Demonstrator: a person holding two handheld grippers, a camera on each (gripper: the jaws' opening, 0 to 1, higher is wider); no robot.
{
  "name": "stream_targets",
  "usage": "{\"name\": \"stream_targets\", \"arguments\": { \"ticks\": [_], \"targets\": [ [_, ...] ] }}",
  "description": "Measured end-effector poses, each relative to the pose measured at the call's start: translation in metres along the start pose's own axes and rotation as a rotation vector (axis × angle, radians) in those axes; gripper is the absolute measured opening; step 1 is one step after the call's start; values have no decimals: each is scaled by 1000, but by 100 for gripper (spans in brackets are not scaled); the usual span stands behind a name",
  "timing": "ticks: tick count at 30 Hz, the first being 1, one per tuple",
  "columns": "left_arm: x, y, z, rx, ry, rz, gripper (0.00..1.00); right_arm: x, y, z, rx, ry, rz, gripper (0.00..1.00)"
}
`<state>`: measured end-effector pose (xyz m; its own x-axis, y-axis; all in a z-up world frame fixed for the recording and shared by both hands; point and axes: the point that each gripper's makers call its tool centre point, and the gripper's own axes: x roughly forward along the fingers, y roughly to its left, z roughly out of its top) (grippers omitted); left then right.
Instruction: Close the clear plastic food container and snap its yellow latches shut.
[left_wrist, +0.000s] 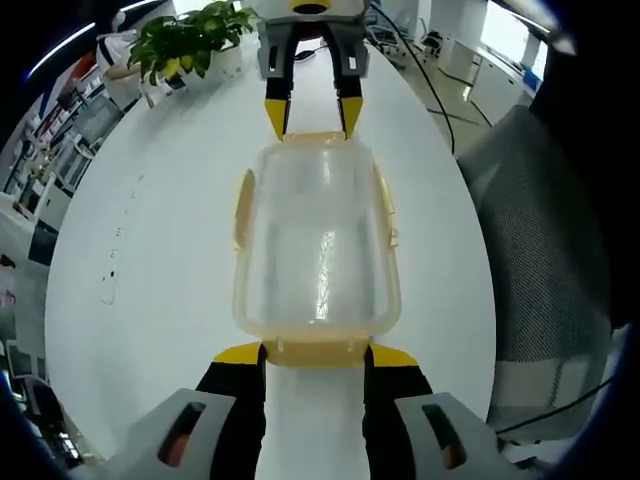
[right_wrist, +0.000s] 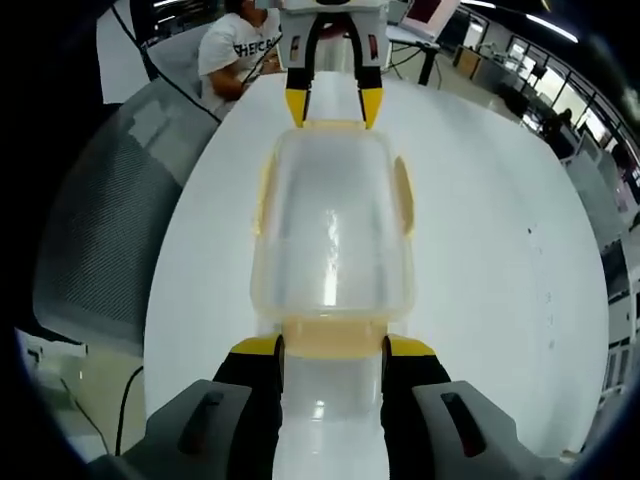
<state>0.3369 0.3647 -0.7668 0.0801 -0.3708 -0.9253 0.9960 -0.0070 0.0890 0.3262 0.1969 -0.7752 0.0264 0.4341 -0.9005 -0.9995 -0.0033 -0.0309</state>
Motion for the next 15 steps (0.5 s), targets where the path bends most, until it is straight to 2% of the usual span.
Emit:
{"name": "stream_targets", "arguments": {
  "ticks": [8, 15],
  "targets": [
    [9, 4, 14, 2, -10, -4, 32, -8, -4, -17, 24, 0, -5, 35],
    [16, 3, 27, 7, -26, -19, 32, -9, -1, -31, 11, 26, -11, 35]
  ]
}}
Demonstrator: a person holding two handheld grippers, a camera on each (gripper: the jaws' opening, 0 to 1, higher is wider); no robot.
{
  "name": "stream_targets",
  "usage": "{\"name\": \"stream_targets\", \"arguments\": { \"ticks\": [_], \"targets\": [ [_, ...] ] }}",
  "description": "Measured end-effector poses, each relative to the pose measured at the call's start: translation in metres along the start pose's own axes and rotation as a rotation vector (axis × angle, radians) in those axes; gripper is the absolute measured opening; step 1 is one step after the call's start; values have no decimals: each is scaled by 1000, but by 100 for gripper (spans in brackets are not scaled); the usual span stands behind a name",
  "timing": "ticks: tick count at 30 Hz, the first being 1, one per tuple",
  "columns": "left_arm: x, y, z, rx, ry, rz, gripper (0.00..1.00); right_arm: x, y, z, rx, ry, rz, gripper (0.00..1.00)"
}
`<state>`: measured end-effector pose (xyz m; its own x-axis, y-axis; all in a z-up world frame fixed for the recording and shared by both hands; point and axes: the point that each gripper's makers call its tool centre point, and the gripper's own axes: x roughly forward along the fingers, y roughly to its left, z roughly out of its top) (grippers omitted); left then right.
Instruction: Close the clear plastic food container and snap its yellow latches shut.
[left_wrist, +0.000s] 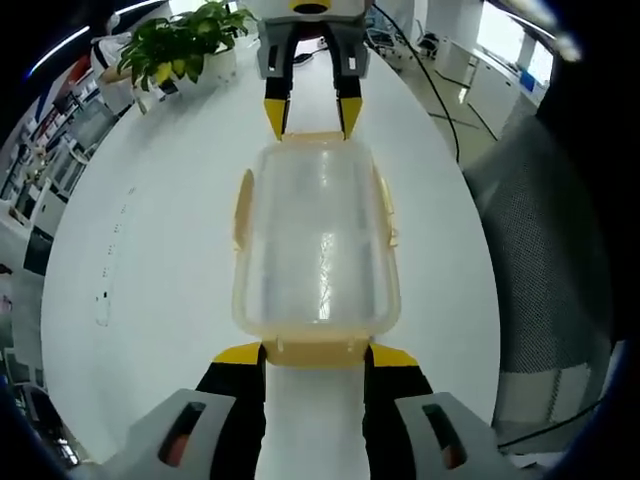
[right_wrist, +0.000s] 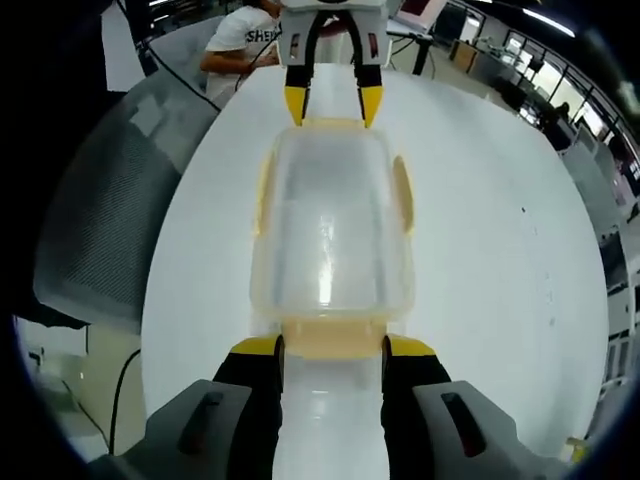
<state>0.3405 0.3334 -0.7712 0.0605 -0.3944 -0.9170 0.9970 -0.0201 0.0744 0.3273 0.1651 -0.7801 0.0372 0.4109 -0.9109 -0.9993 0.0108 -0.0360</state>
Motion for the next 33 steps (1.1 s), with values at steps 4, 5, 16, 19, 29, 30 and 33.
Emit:
{"name": "stream_targets", "arguments": {
  "ticks": [4, 5, 16, 19, 29, 30, 33],
  "targets": [
    [4, -1, 5, 10, -3, -1, 32, -4, 1, -5, -2, 3, -1, 35],
    [5, 0, 8, 9, -12, 0, 32, -5, 1, -8, -3, 4, -4, 35],
    [17, 4, 33, 37, -28, 1, 32, -14, 2, -35, 12, 15, -12, 35],
    [20, 3, 43, 35, -46, -2, 32, -17, 1, -44, 11, 25, -13, 35],
    [32, 0, 61, 29, -62, -12, 32, -27, 2, -63, 4, 28, -4, 35],
    [32, 0, 62, 31, -63, -13, 32, -27, 2, -64, -8, 32, -5, 35],
    [35, 0, 64, 33, -65, -8, 32, -27, 1, -67, -7, 44, 0, 35]
  ]
}}
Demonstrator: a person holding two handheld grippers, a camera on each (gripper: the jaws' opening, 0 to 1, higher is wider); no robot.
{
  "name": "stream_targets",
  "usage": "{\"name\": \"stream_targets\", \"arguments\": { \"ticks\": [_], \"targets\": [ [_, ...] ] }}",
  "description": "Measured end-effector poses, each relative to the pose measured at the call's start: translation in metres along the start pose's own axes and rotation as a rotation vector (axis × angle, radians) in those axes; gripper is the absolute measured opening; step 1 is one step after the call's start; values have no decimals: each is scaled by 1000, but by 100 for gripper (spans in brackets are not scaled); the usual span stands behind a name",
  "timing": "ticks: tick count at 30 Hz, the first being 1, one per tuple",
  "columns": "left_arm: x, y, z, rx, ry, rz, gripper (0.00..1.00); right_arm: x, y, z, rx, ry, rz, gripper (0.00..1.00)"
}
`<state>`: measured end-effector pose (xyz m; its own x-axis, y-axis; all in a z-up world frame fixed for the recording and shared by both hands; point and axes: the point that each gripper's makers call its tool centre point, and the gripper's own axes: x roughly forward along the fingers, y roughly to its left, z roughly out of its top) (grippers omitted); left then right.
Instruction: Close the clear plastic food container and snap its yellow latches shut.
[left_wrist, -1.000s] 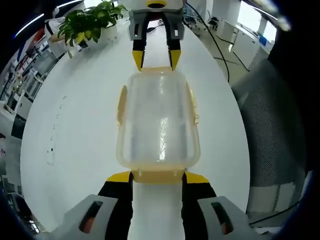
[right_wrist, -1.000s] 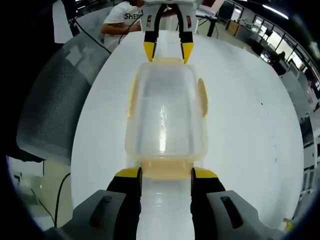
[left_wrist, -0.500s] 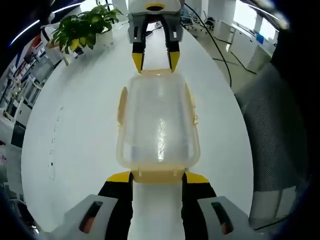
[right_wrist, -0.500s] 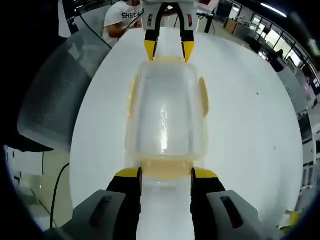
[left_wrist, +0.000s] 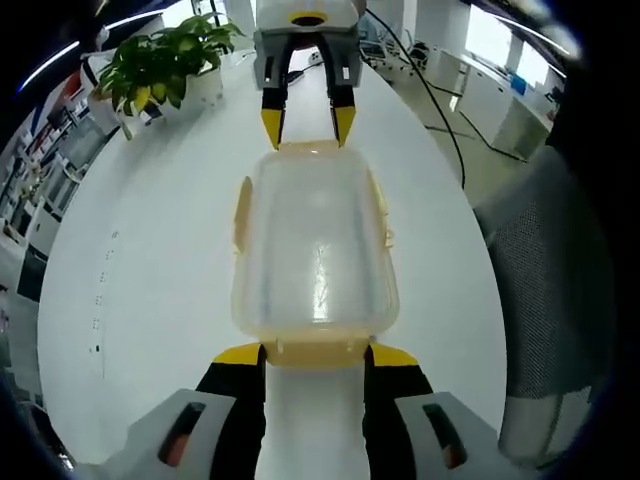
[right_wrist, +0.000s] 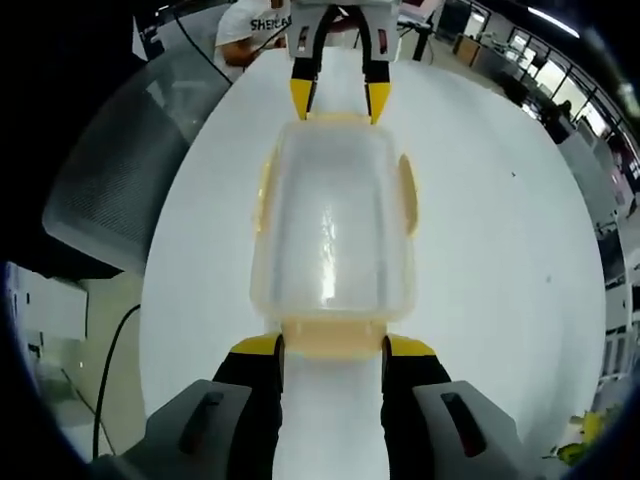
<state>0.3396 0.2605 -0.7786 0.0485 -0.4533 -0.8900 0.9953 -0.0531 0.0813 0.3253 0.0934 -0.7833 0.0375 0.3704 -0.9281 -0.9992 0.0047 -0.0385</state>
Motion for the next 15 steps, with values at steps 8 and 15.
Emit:
{"name": "stream_targets", "arguments": {
  "ticks": [8, 15],
  "targets": [
    [3, 0, -3, -13, 4, -5, 32, 1, -1, 0, 0, 10, -10, 35],
    [7, -3, -5, -30, -4, -5, 32, 6, 0, -1, 4, 6, -16, 35]
  ]
}}
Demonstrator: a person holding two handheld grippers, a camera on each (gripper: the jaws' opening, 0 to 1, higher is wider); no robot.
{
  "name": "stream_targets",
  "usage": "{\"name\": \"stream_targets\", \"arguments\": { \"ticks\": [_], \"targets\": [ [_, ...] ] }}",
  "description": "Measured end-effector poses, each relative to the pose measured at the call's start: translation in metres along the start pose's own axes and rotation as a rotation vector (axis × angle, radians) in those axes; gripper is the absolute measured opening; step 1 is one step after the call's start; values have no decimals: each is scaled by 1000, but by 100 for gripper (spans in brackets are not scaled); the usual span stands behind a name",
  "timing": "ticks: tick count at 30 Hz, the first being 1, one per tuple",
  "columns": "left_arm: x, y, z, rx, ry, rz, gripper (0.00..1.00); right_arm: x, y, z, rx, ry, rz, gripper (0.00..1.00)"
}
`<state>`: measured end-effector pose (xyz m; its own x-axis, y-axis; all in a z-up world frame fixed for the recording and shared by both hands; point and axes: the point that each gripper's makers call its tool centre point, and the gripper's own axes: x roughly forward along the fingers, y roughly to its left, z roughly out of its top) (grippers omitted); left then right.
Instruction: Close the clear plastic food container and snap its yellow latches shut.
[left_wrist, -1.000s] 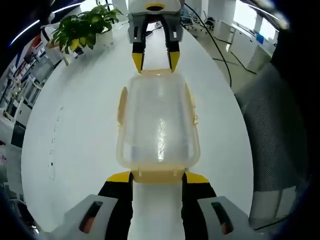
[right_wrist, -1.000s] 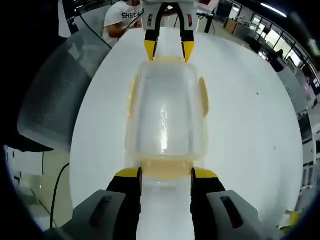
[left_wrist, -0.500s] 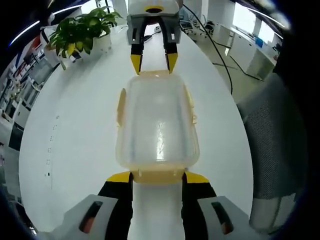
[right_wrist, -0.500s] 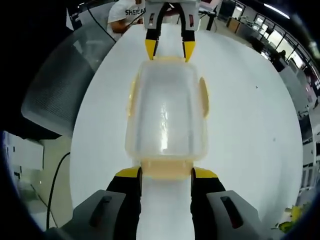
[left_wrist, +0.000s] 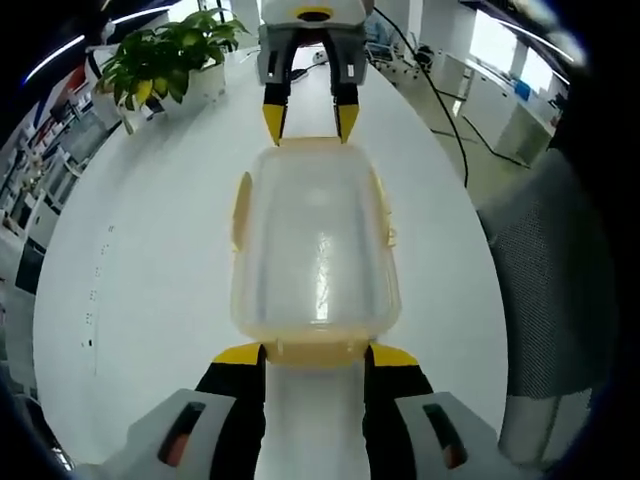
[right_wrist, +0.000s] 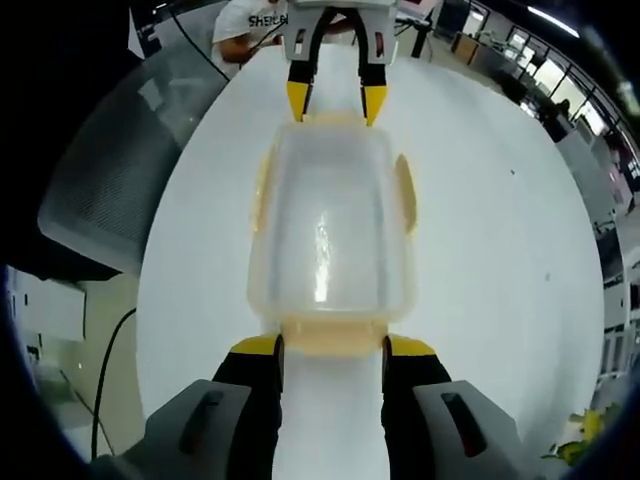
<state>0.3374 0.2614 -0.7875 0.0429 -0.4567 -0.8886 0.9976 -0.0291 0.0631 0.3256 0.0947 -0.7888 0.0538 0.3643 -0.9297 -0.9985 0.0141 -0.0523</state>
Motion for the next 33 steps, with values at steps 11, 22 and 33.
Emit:
{"name": "stream_targets", "arguments": {
  "ticks": [11, 22, 33],
  "targets": [
    [3, 1, 1, 19, 4, -4, 33, 7, 5, 0, 62, -36, 7, 35],
    [4, 1, 0, 26, -2, -7, 33, 6, 6, 0, 65, -35, 11, 36],
    [5, 1, -6, 6, 16, -19, 33, 2, 9, 0, 68, -38, -8, 37]
  ]
}}
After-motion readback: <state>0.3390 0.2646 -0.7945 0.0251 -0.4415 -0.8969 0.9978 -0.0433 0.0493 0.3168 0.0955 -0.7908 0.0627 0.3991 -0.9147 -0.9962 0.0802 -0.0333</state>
